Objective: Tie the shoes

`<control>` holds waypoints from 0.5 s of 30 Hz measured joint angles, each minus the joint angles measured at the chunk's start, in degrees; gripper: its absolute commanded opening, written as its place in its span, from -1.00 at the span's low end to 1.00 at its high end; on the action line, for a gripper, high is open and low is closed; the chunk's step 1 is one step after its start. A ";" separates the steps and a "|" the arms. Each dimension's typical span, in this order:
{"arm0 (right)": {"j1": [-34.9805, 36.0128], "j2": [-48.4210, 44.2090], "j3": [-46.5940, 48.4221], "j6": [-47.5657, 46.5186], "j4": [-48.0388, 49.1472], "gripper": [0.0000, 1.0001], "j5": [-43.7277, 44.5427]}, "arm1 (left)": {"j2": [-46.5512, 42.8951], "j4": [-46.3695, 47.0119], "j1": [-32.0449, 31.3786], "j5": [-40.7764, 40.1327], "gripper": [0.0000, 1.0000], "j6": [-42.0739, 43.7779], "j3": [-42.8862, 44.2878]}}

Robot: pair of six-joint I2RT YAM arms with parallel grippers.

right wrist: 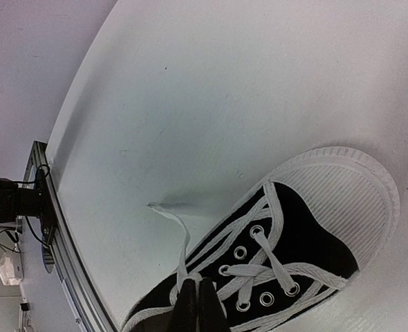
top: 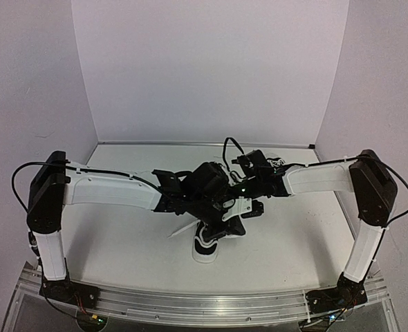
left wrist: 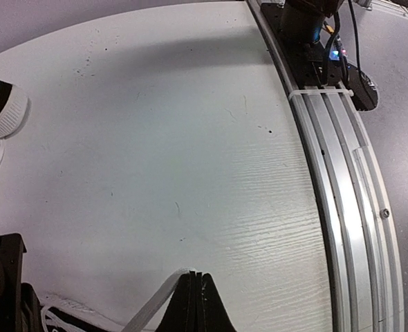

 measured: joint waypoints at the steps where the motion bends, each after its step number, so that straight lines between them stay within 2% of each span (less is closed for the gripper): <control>1: -0.03 0.00 0.00 -0.04 0.00 -1.00 -0.20 | 0.80 0.35 0.02 -0.03 -0.94 0.71 0.71; 5: -0.03 0.00 0.00 -0.23 0.00 -1.00 -1.00 | 3.35 0.33 0.00 -0.20 -0.46 2.42 3.04; 8: -0.03 0.00 0.00 -0.36 0.00 -1.00 -1.60 | 3.77 -0.15 0.02 -0.57 -0.22 3.61 3.48; 15: -0.03 0.00 0.15 -0.42 -0.03 -1.00 -3.13 | -2.34 2.07 1.78 -1.21 -0.11 2.71 -3.99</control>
